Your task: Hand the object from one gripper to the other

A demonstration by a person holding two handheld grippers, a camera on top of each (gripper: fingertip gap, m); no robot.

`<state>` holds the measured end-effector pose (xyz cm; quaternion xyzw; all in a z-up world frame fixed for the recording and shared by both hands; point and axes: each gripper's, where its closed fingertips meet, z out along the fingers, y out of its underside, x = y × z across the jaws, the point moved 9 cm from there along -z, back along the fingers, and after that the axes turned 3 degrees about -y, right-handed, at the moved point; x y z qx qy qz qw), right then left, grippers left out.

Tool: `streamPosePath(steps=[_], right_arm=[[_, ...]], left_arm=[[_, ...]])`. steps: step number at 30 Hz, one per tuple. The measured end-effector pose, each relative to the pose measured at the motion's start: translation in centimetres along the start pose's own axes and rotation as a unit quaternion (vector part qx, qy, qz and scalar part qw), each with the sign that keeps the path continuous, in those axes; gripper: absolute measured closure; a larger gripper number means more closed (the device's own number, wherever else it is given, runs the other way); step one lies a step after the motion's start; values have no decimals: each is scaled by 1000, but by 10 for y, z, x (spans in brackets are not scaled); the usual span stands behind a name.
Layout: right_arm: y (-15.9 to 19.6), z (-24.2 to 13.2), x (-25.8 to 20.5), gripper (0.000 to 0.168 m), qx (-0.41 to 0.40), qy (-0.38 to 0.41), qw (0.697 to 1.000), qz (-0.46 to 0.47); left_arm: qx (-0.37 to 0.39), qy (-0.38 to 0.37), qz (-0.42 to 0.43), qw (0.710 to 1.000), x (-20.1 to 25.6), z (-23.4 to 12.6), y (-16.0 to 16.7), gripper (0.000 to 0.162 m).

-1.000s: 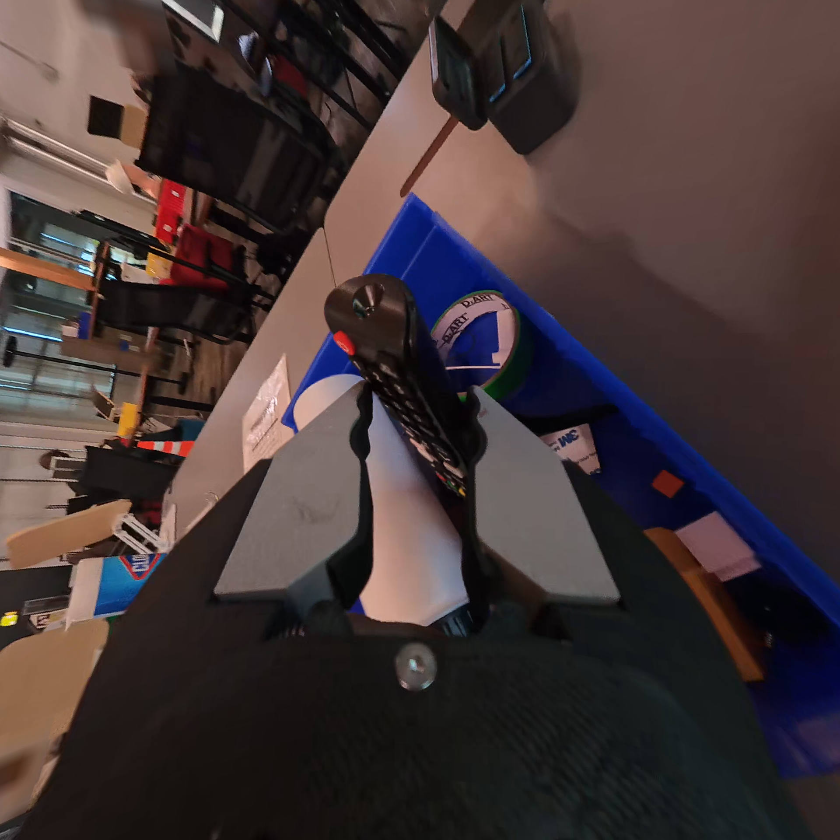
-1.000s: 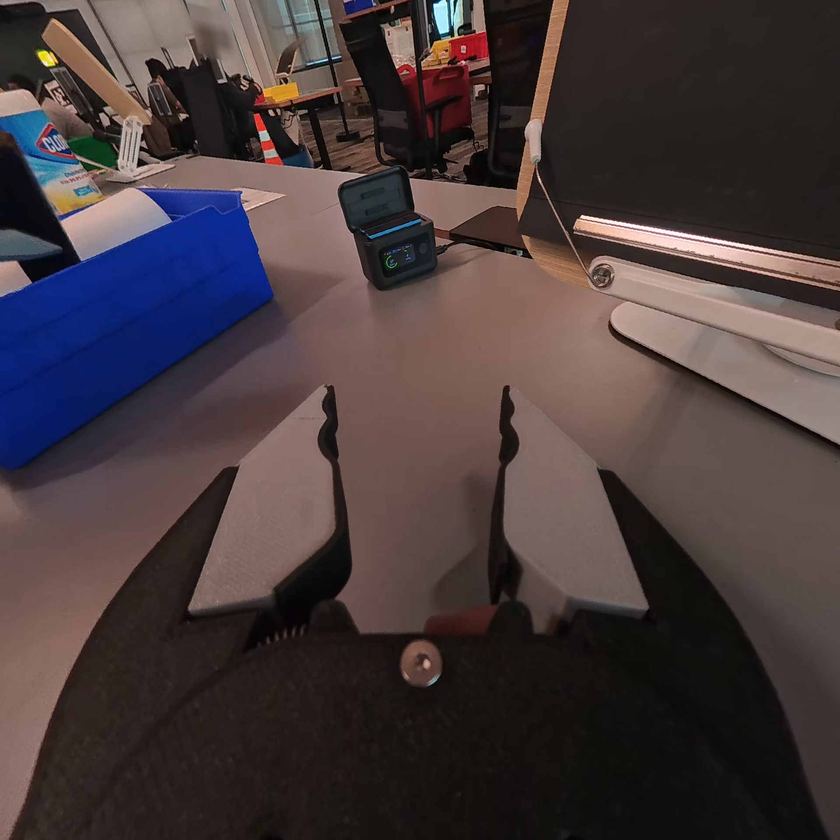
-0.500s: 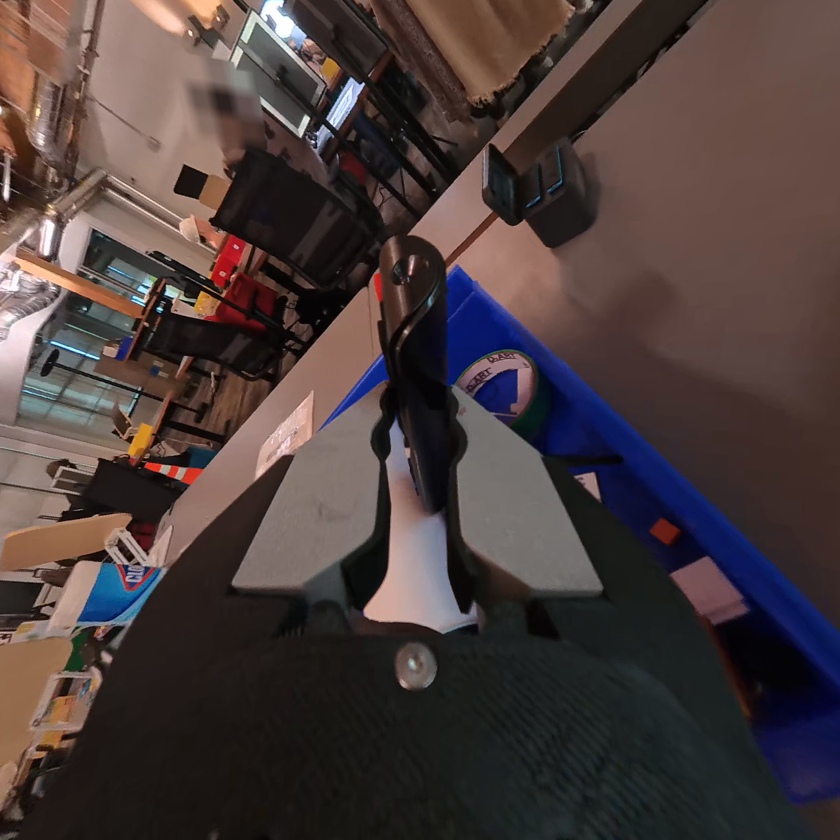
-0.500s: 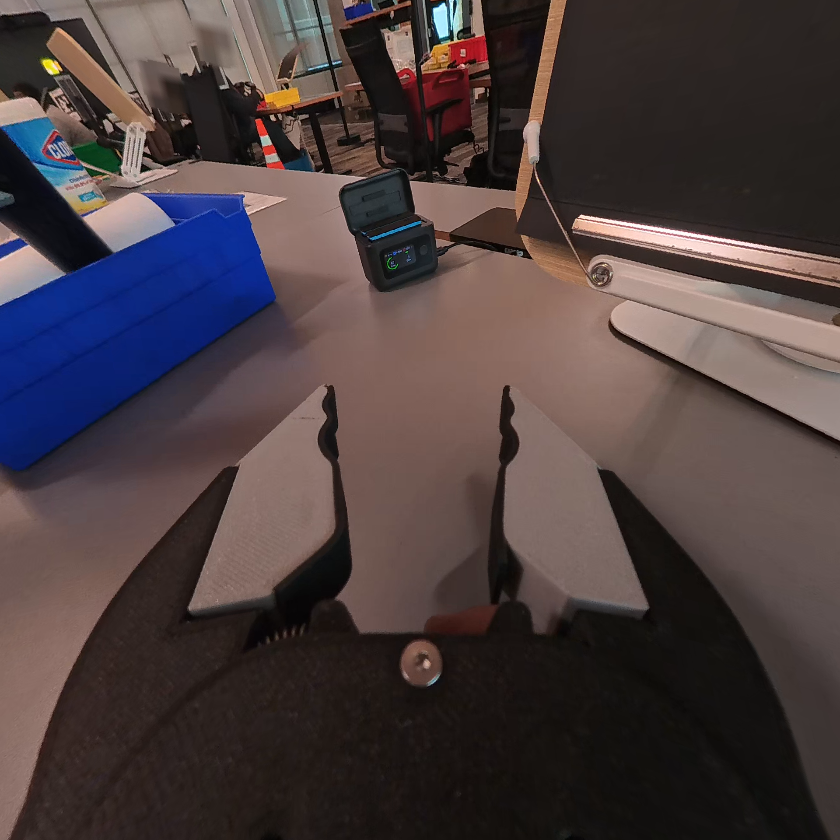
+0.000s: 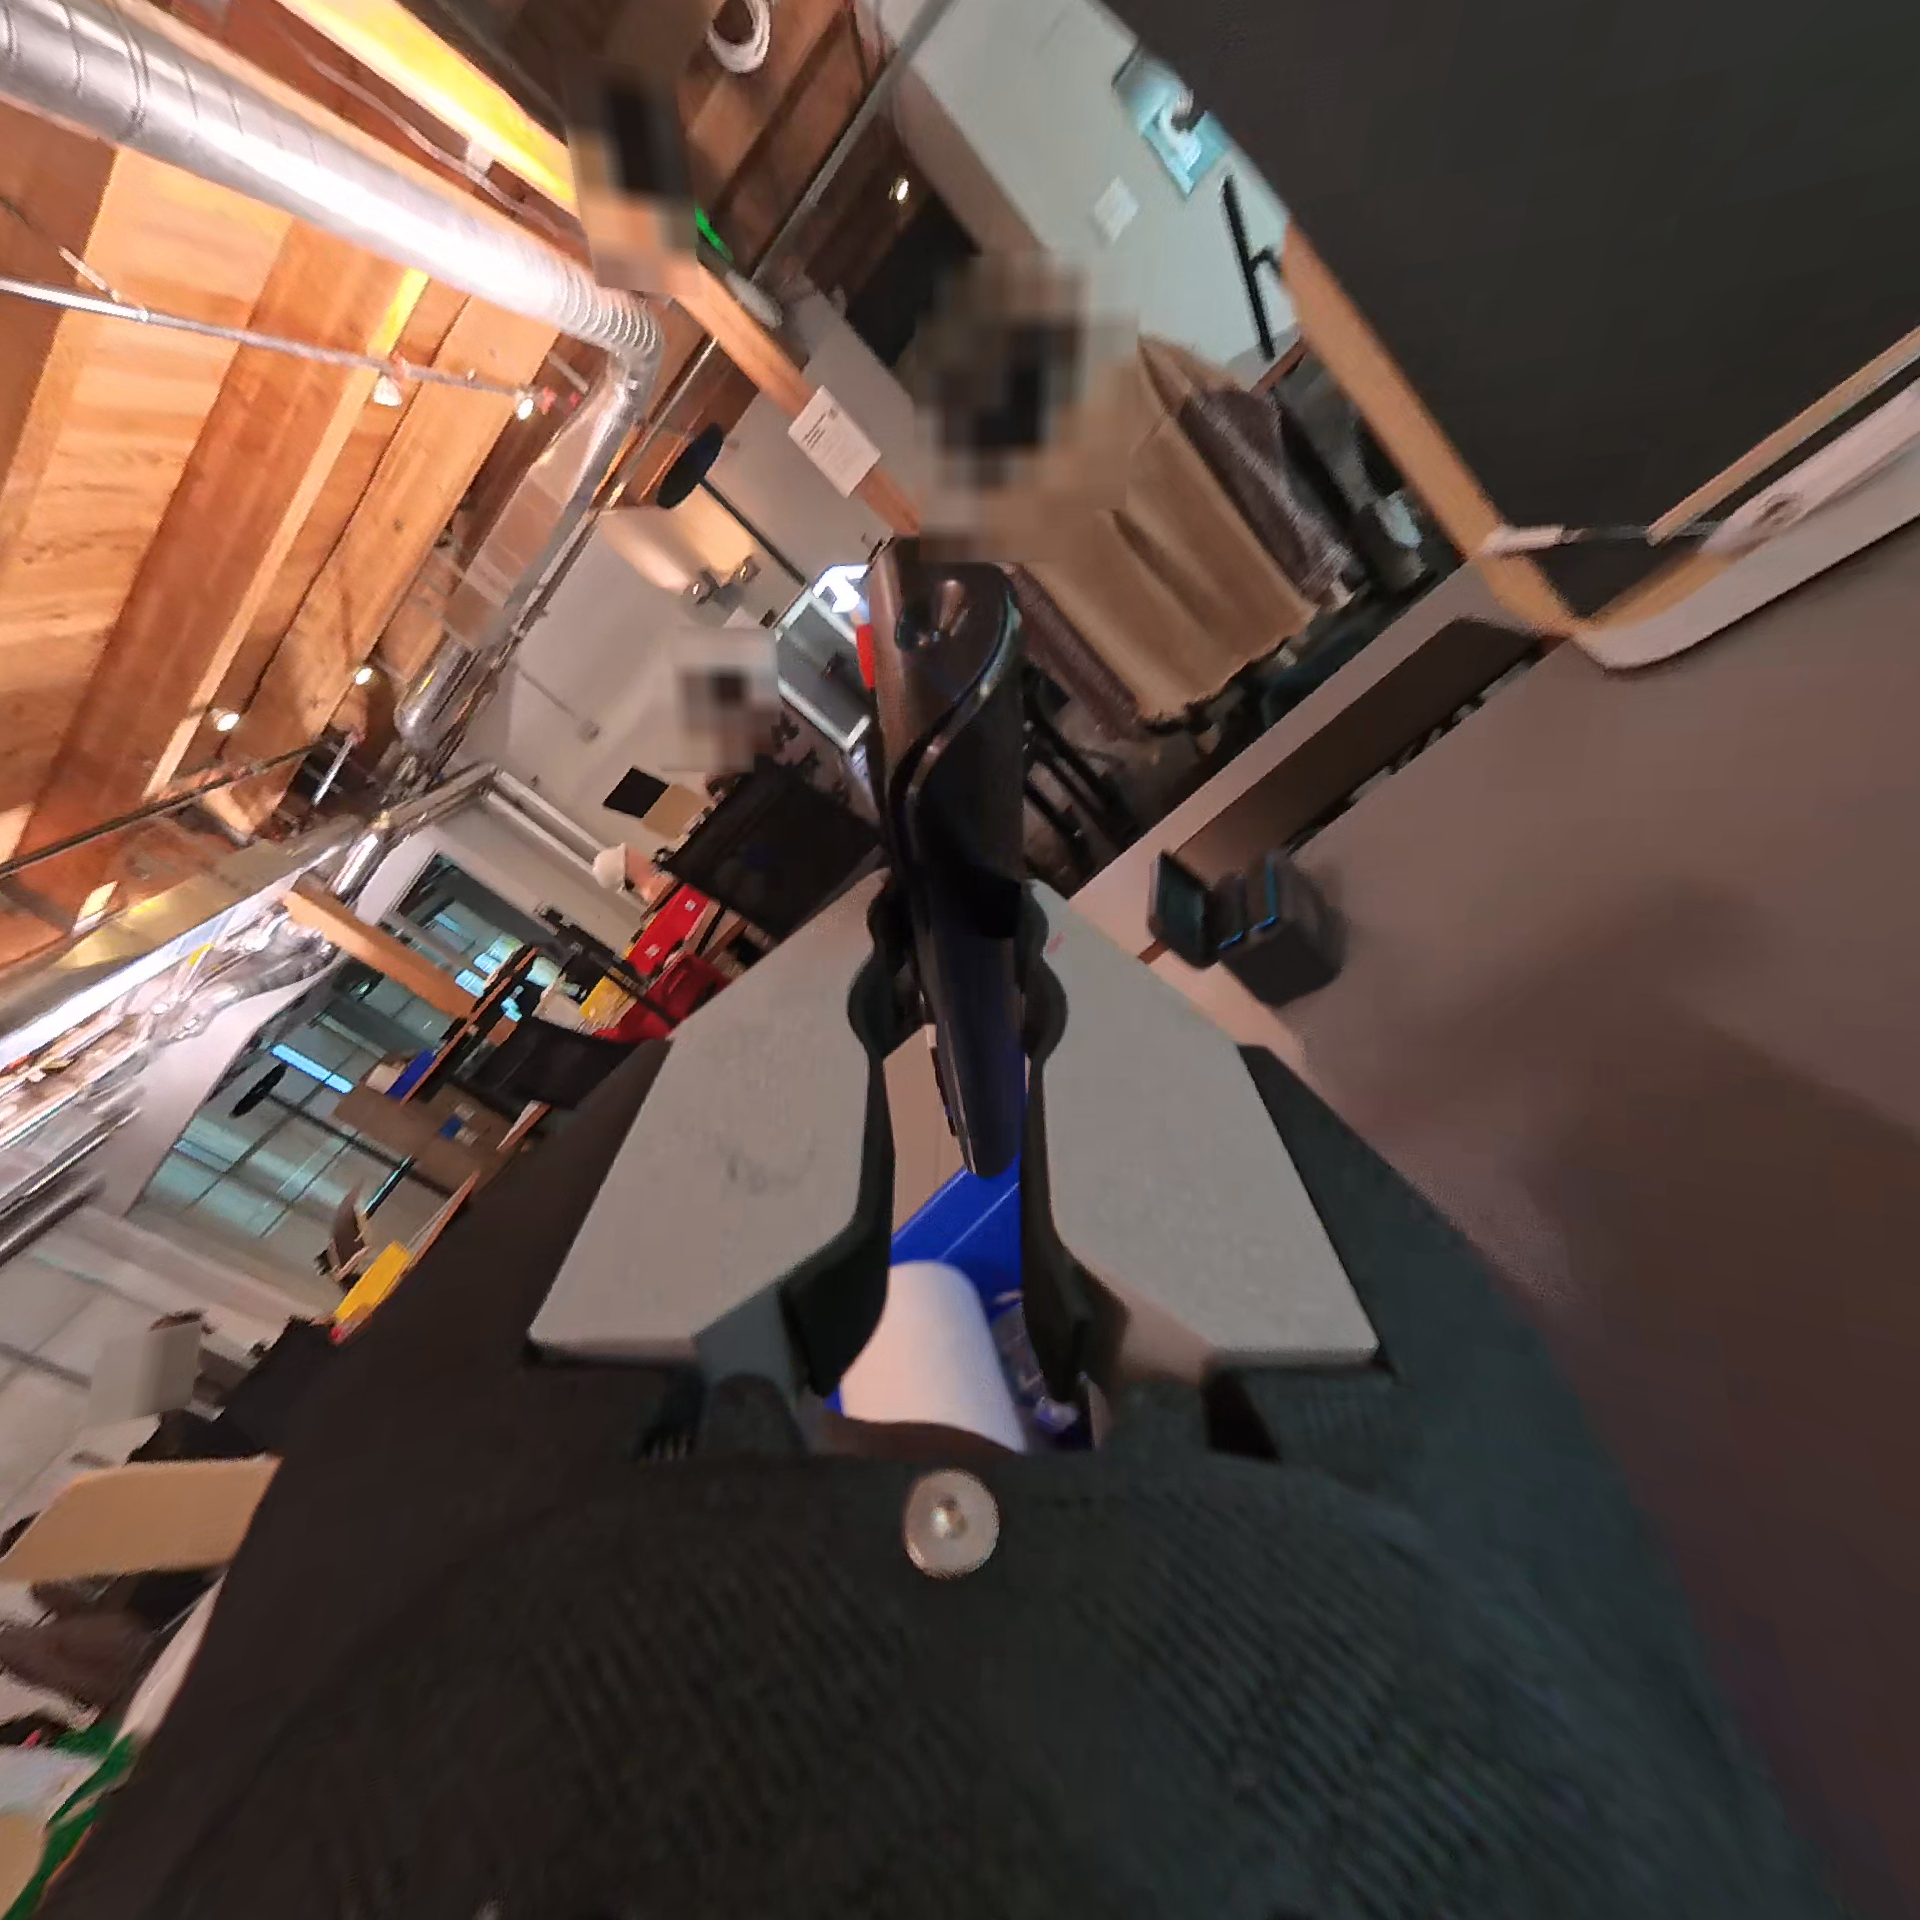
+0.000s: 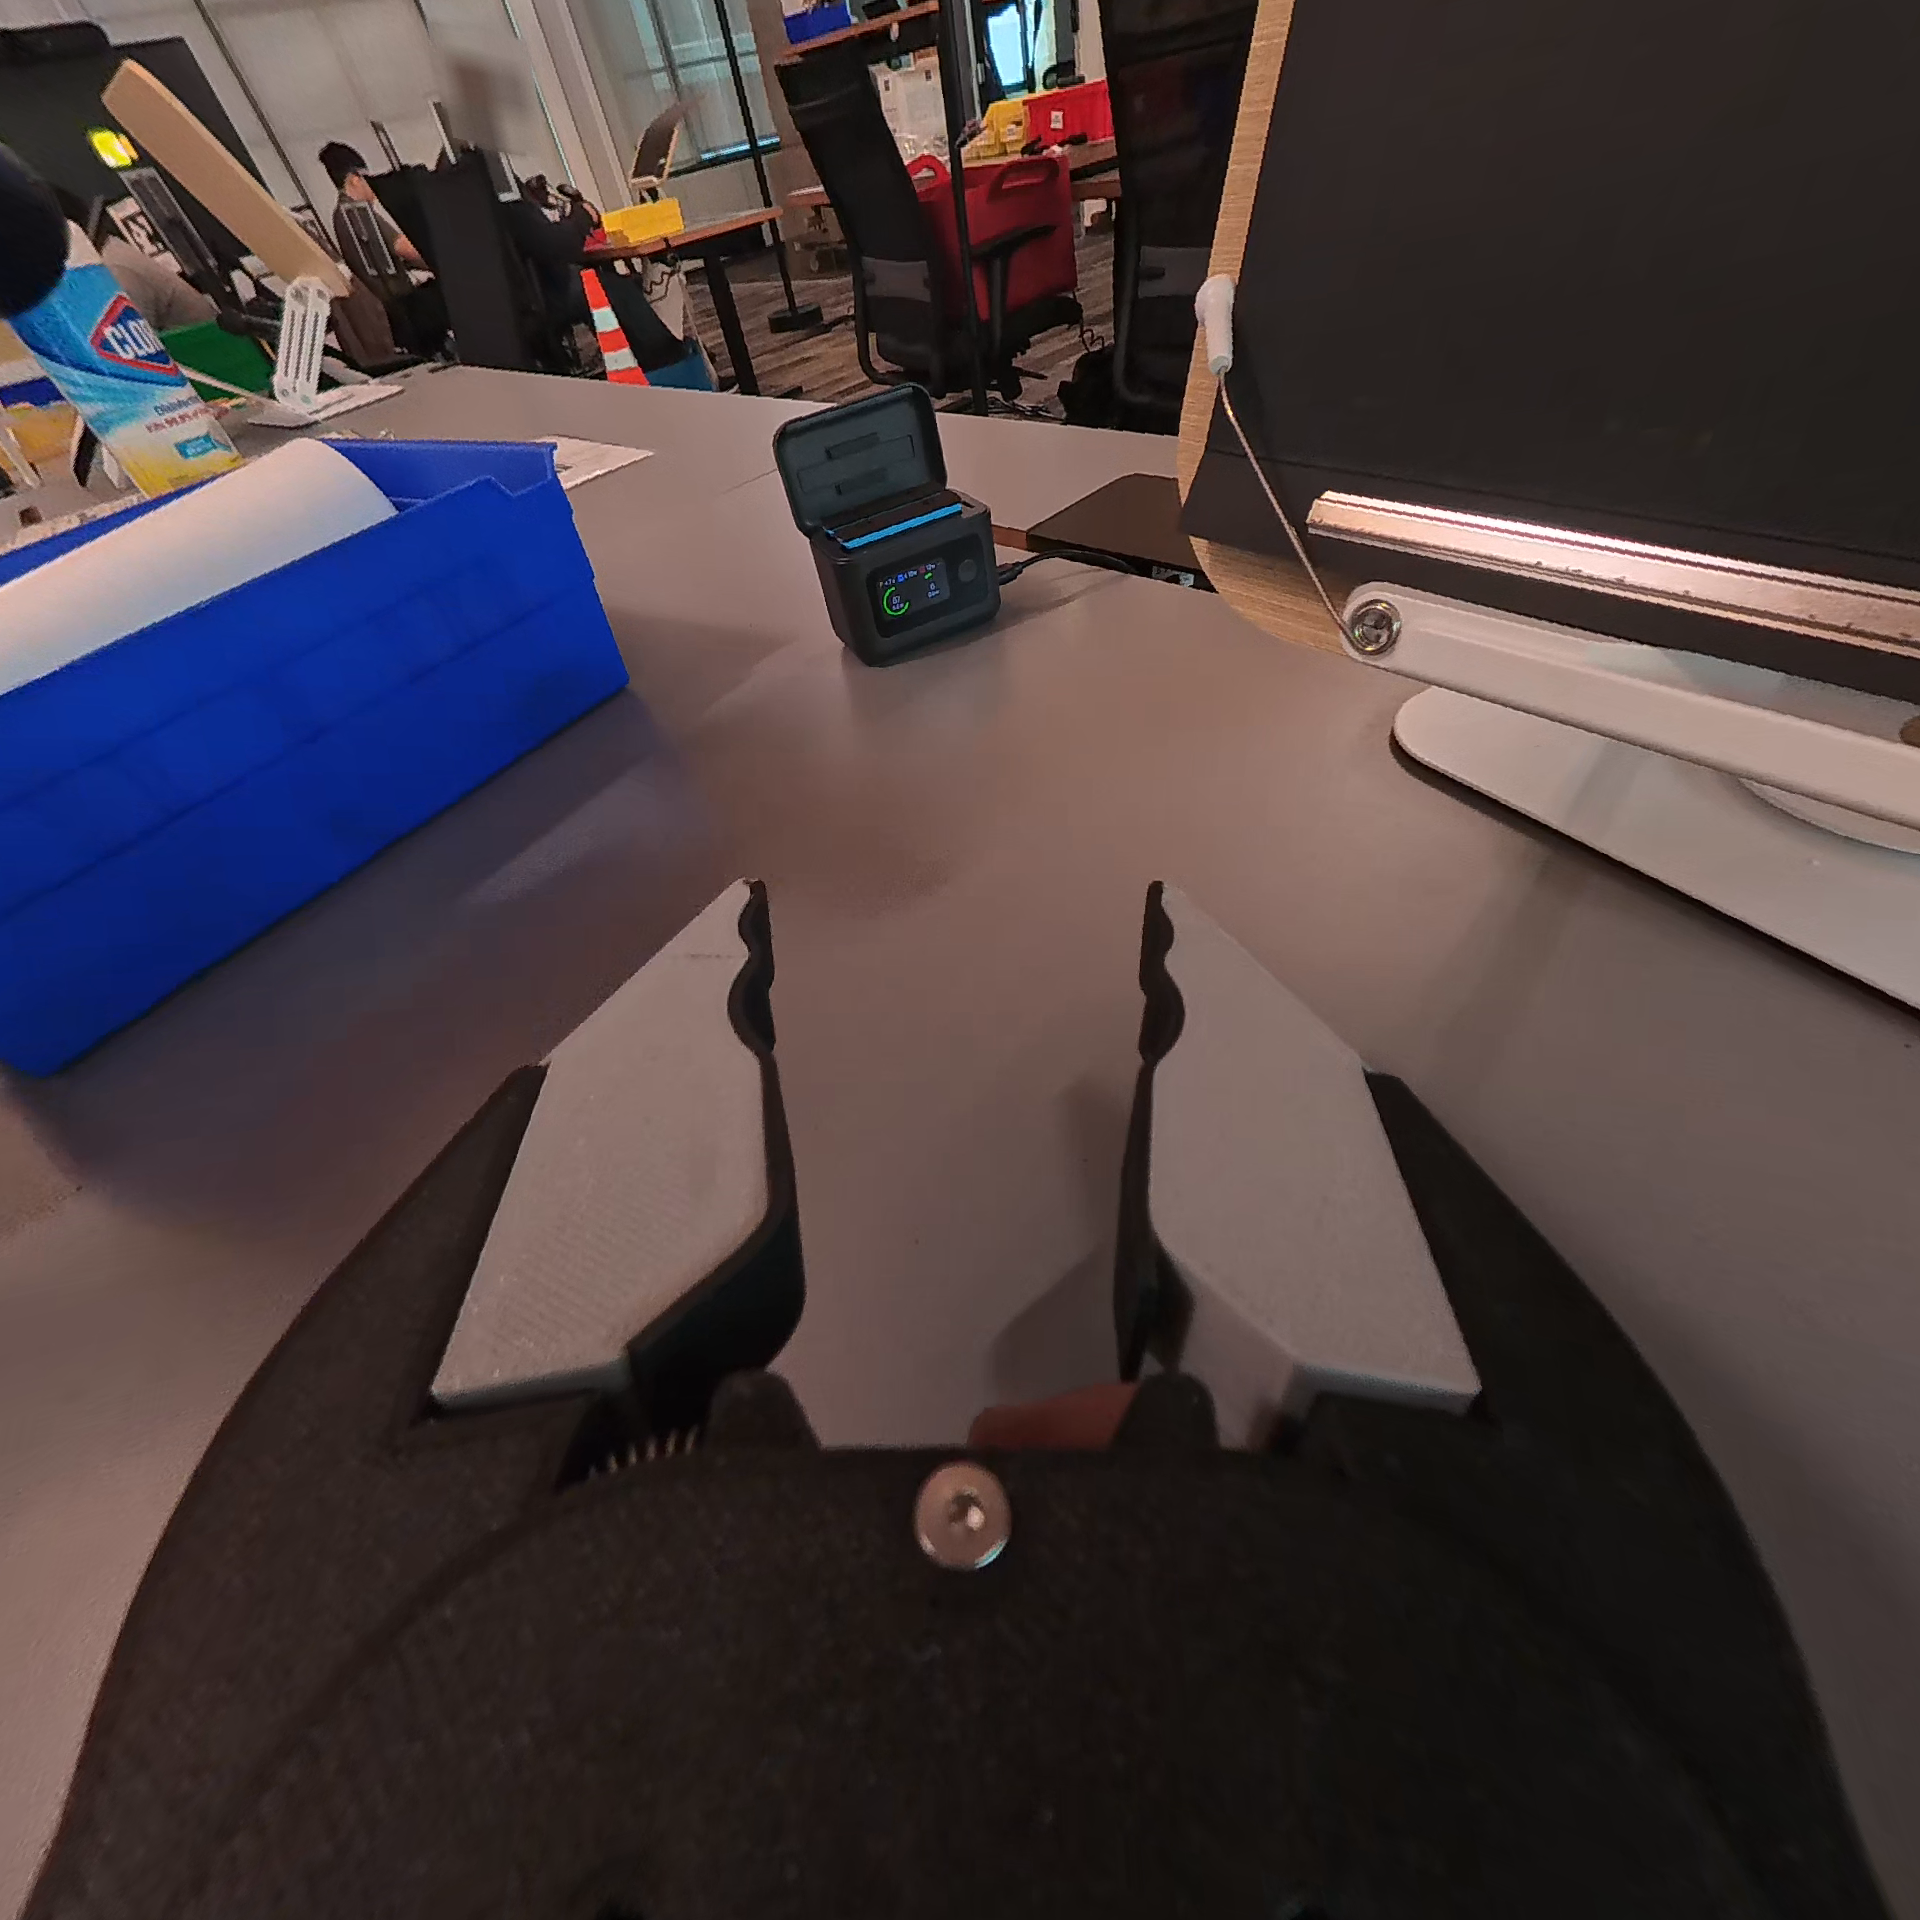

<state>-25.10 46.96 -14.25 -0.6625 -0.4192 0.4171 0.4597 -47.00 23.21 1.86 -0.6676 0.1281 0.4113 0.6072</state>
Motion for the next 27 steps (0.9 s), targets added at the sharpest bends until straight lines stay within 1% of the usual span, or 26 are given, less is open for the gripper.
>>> streamPosePath(steps=[6, 12, 16, 20, 24, 27], right_arm=[[0, 0, -1, 101, 2, 1, 1000, -4], [-1, 0, -1, 101, 7, -2, 1000, -4], [-2, -1, -1, 101, 14, -4, 1000, -6], [-4, -1, -2, 101, 23, -11, 1000, -10], [-5, 0, -6, 101, 33, -24, 999, -17], [-6, 1, -9, 100, 39, -36, 998, -26]], left_arm=[[62, 48, -28, 997, 40, 7, -38, 143], [96, 105, -72, 987, 85, 28, -49, 143], [119, 128, -106, 979, 110, 42, -44, 143], [152, 141, -143, 968, 122, 52, -34, 143], [173, 177, -198, 949, 133, 59, -21, 142], [199, 229, -240, 922, 142, 60, -8, 143]])
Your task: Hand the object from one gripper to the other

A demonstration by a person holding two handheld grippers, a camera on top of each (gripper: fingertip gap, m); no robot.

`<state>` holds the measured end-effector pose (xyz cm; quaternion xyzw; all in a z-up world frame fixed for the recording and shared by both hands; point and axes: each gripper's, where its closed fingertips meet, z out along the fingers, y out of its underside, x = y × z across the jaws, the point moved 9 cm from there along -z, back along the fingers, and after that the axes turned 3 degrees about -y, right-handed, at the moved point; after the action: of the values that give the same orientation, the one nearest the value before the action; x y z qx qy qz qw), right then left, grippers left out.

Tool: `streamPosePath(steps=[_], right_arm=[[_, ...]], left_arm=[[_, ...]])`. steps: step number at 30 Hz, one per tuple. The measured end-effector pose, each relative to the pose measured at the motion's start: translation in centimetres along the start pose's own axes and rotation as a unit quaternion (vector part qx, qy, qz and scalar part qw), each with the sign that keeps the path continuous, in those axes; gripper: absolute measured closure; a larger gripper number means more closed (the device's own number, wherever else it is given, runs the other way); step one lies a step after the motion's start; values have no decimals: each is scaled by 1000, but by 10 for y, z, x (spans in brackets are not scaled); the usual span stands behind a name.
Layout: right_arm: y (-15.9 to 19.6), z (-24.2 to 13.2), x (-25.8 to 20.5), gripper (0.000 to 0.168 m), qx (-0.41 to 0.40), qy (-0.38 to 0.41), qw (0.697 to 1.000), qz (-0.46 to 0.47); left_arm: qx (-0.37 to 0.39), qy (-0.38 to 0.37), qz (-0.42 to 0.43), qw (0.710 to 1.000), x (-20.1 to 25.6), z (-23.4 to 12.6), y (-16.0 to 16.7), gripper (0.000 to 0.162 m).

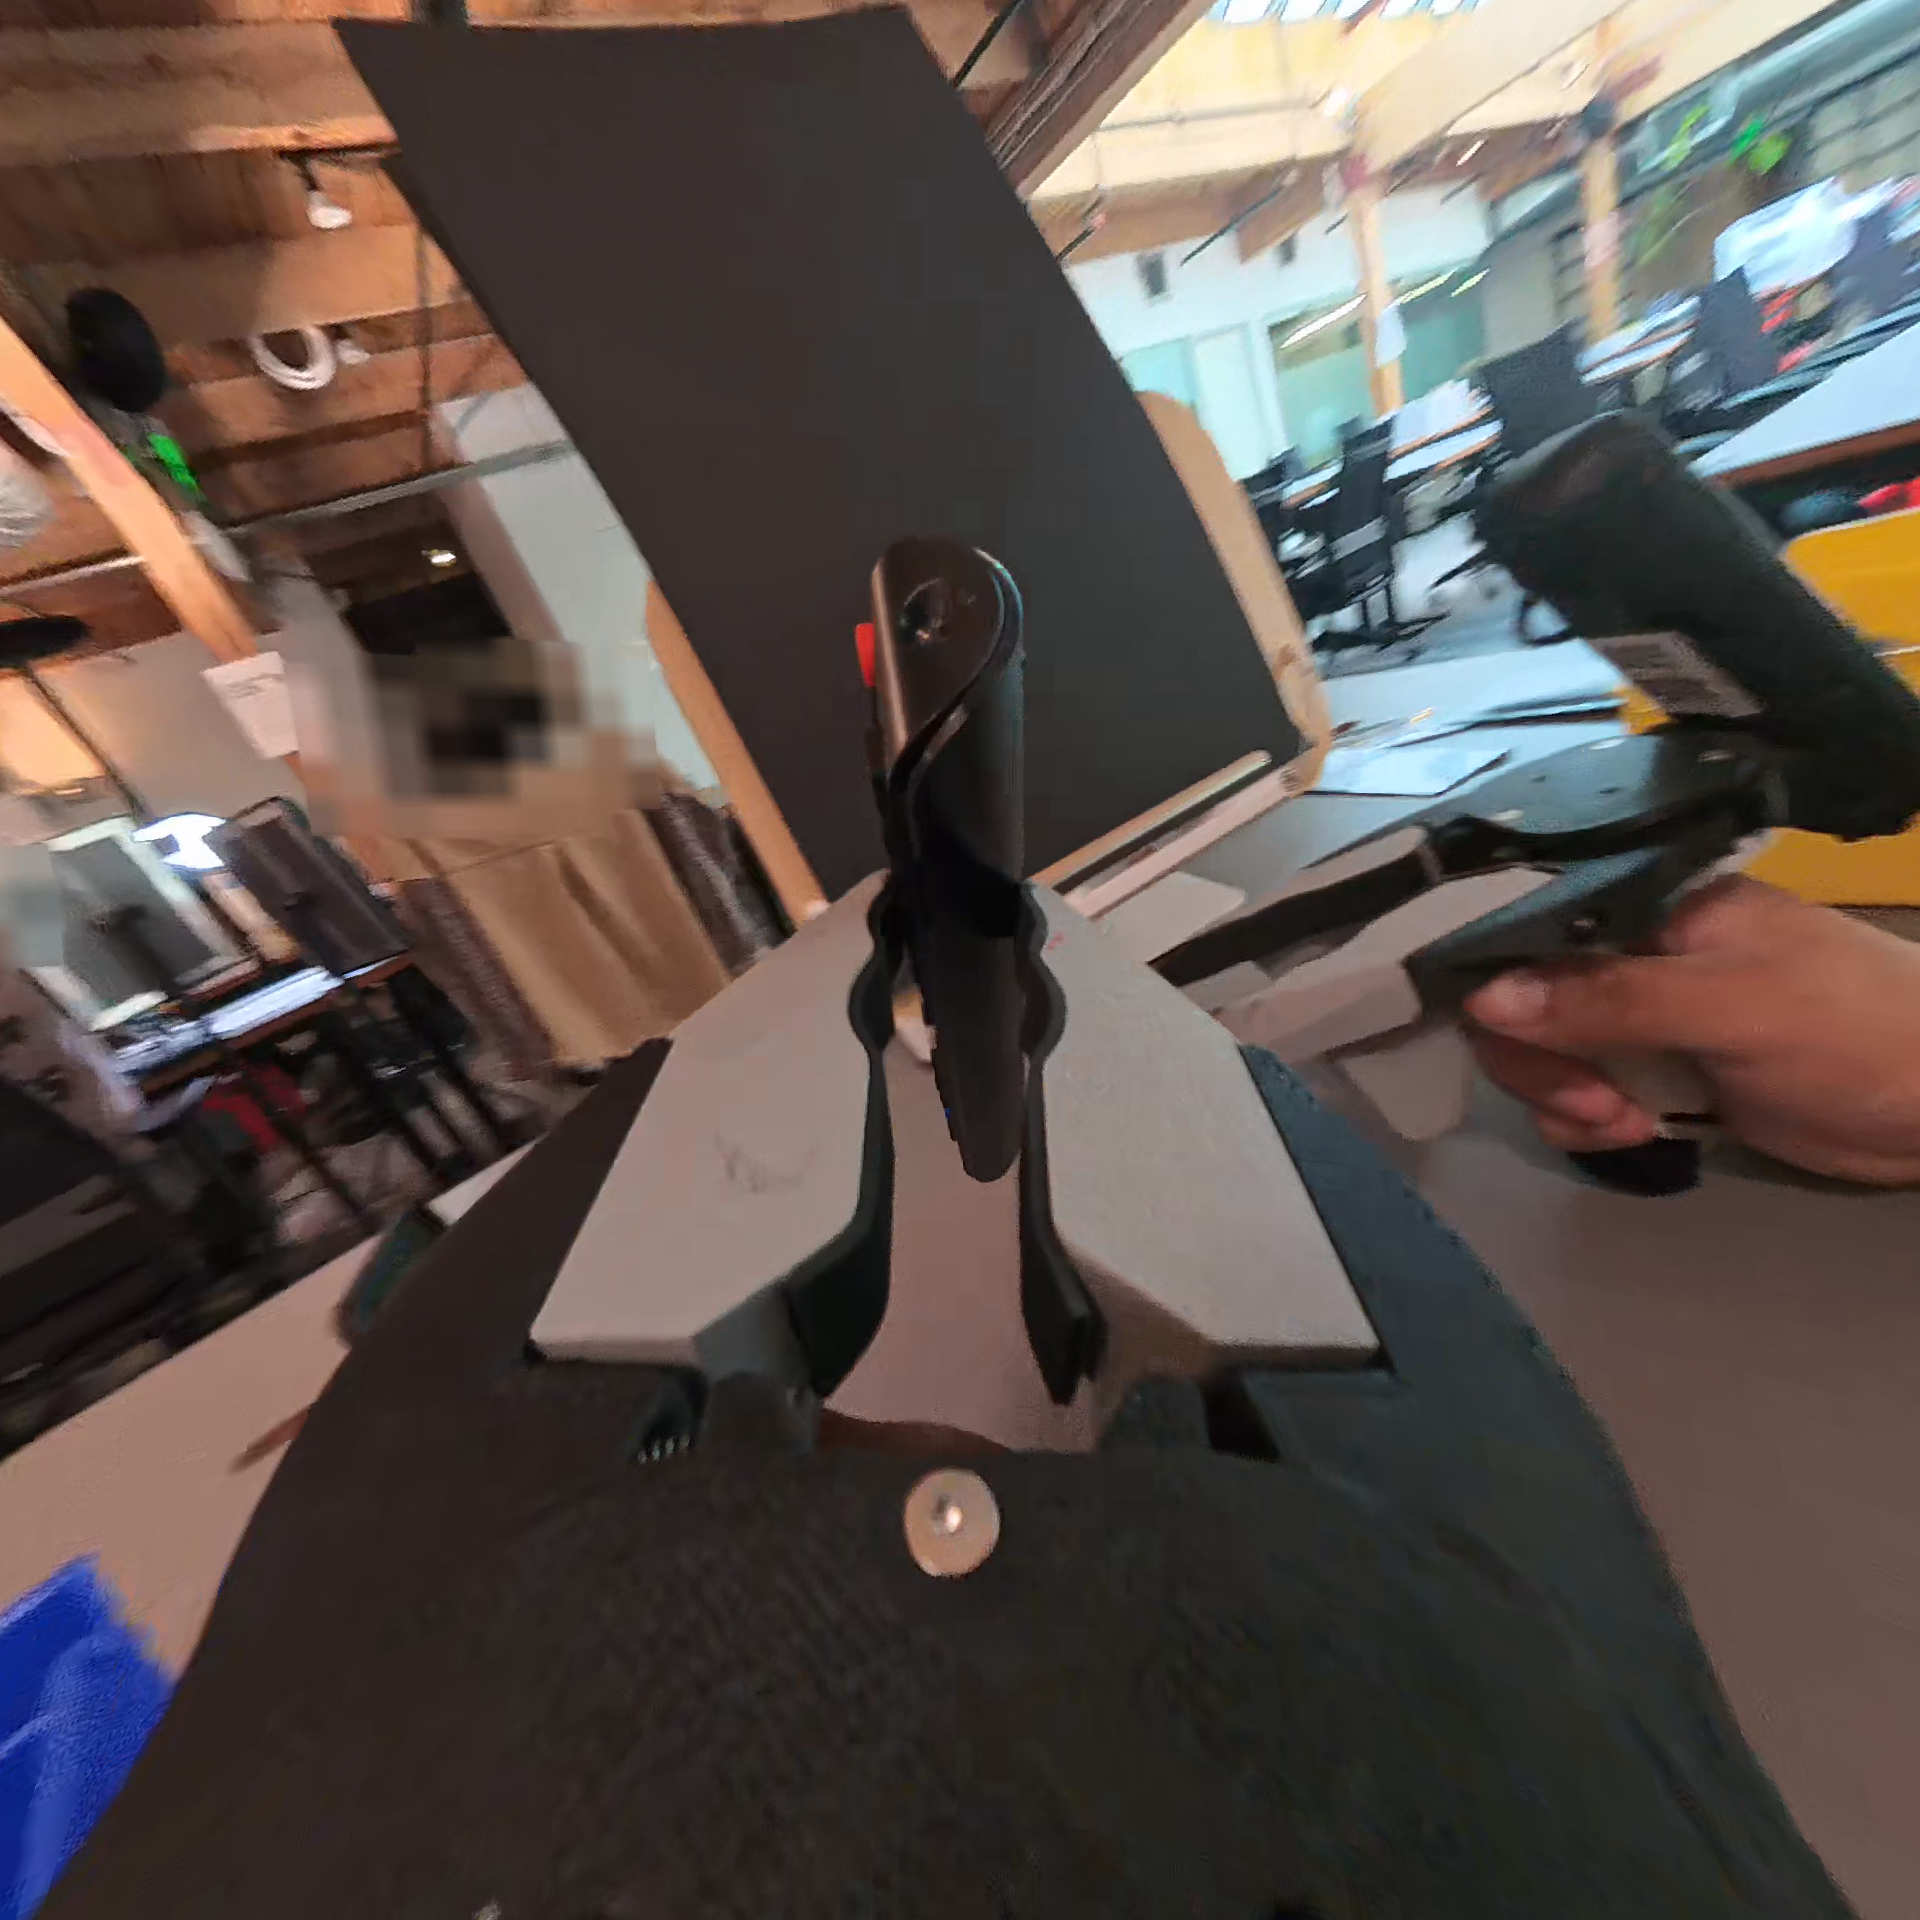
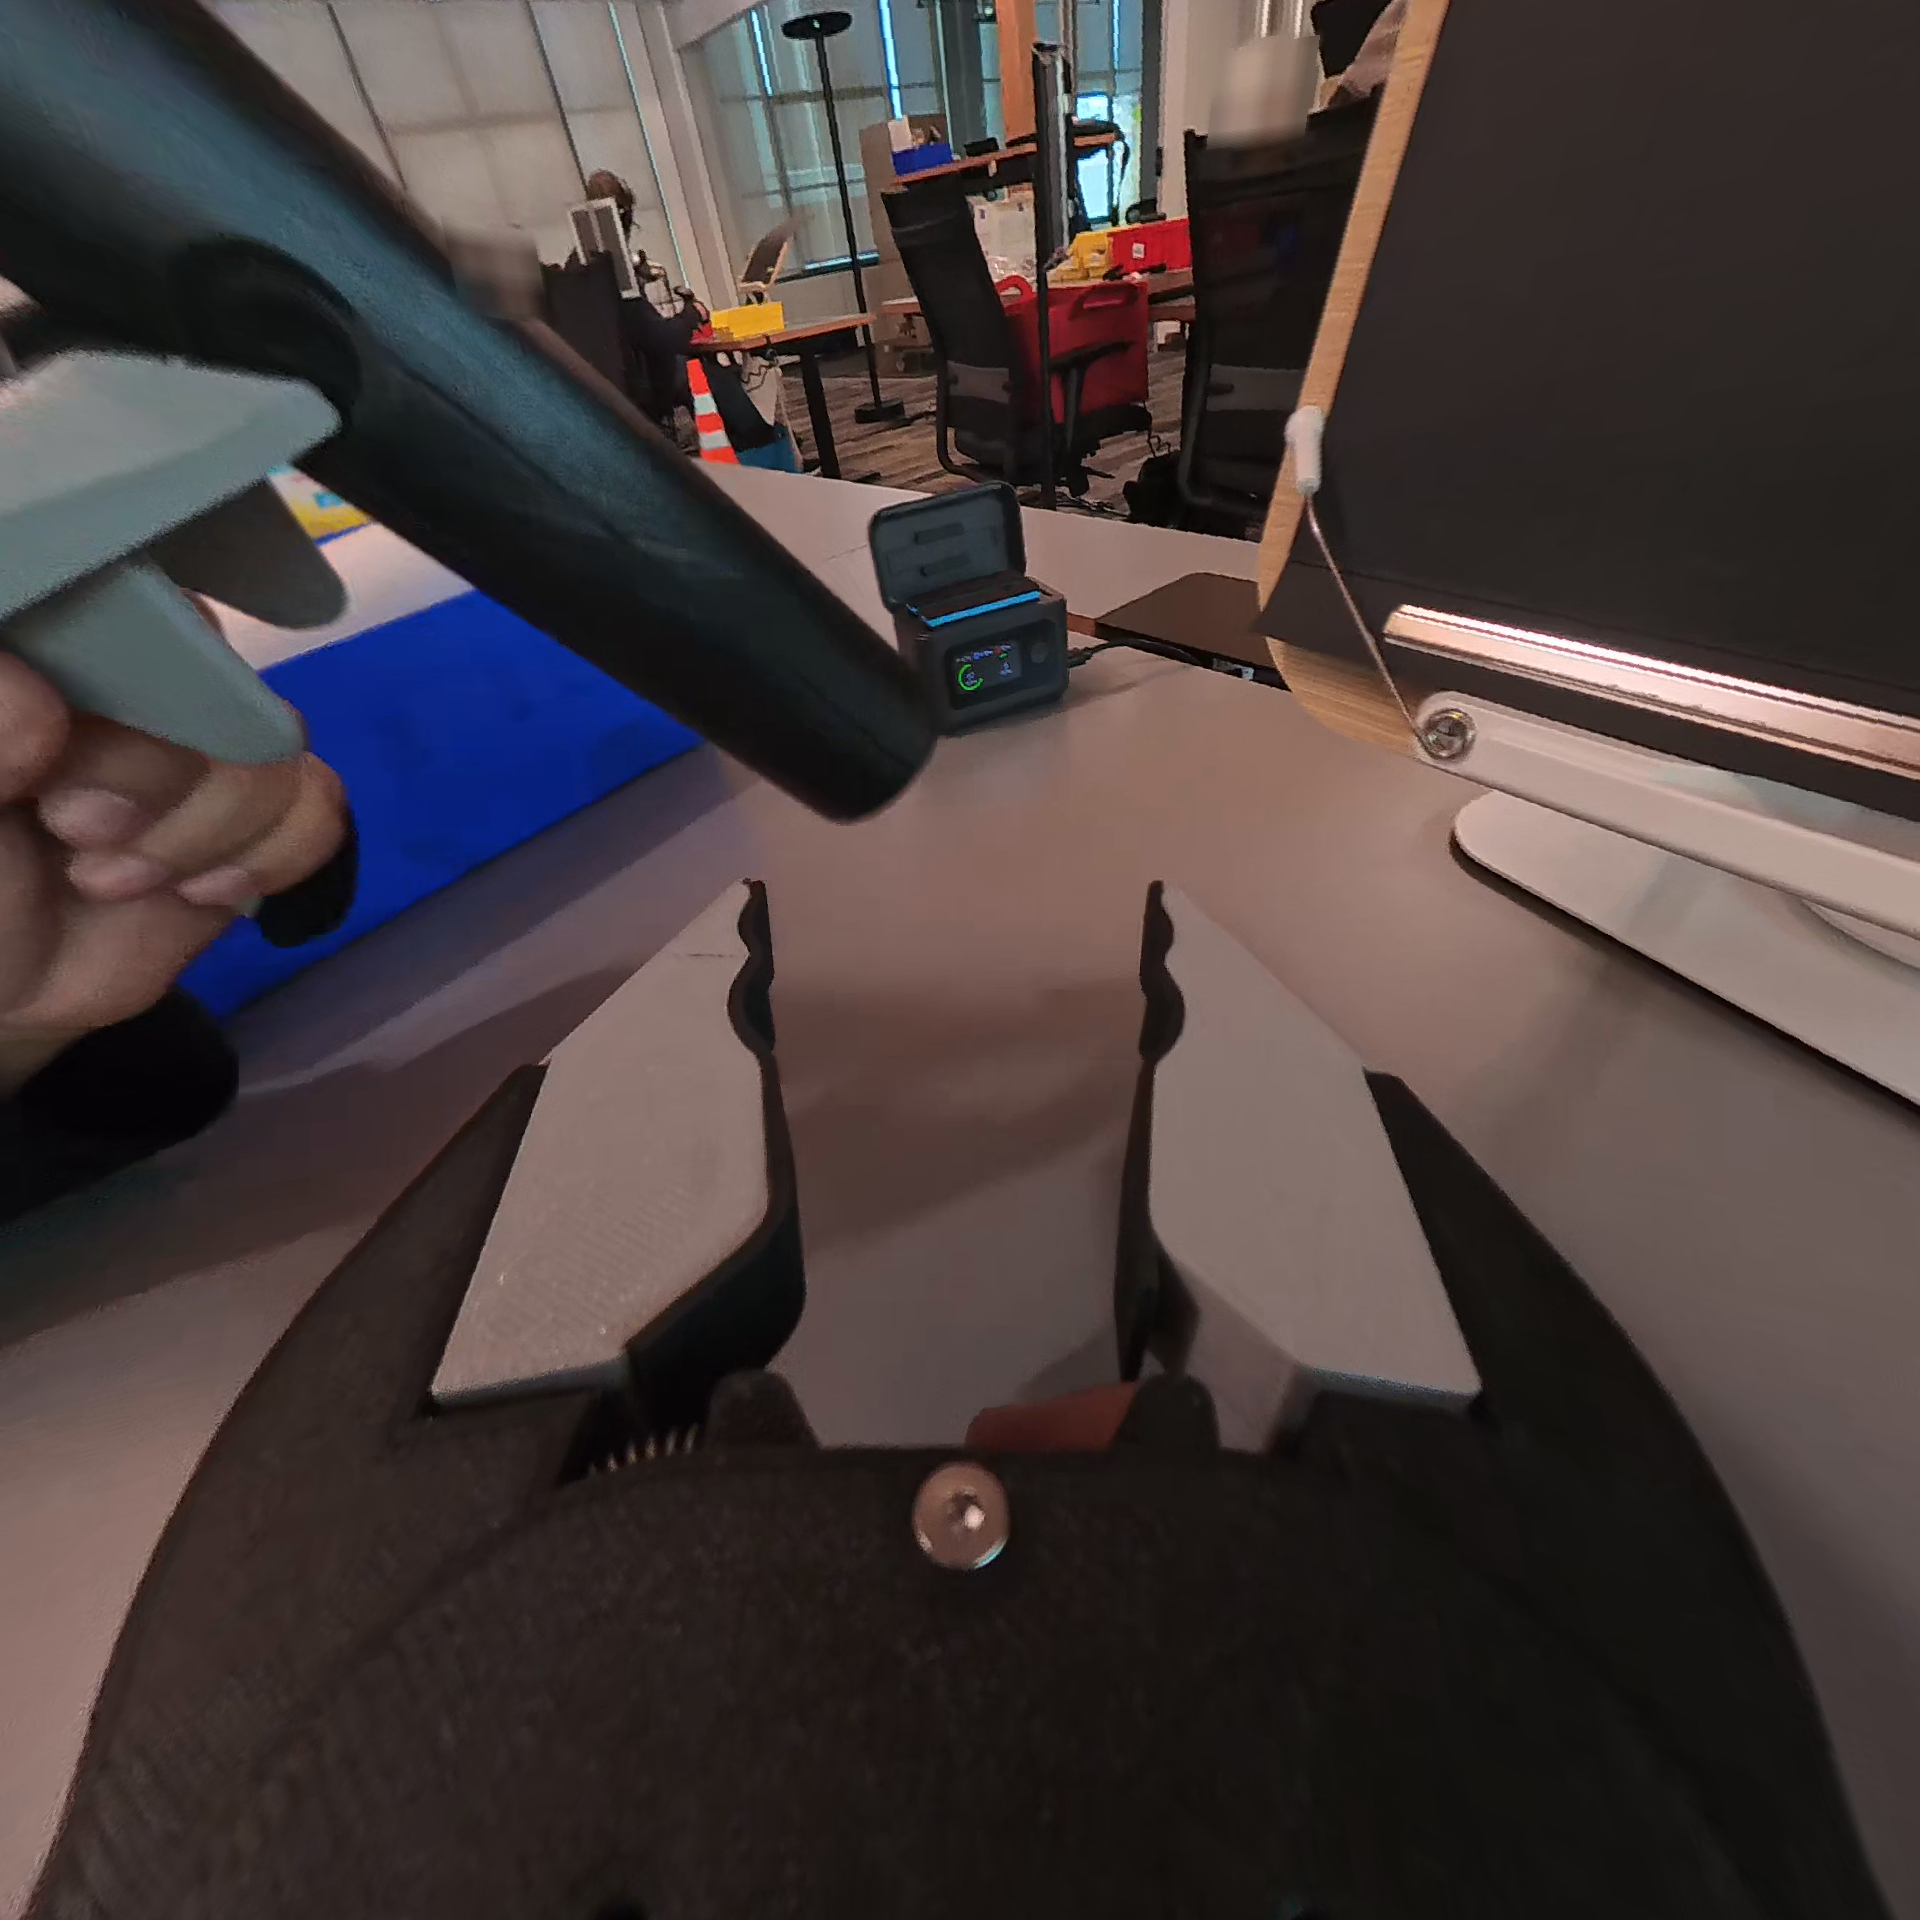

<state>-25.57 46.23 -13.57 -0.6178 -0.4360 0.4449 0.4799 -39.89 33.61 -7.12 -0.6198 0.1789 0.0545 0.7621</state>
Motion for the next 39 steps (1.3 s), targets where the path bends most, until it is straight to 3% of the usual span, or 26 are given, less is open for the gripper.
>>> streamPosePath(steps=[12, 39], right_arm=[[-11, -3, -25, 95, 51, -105, 993, -17], [-20, -11, -38, 89, 83, -147, 986, -1]], left_arm=[[40, 111, -147, 982, -7, -9, 7, 143], [53, 214, -251, 943, 0, -6, 12, 143]])
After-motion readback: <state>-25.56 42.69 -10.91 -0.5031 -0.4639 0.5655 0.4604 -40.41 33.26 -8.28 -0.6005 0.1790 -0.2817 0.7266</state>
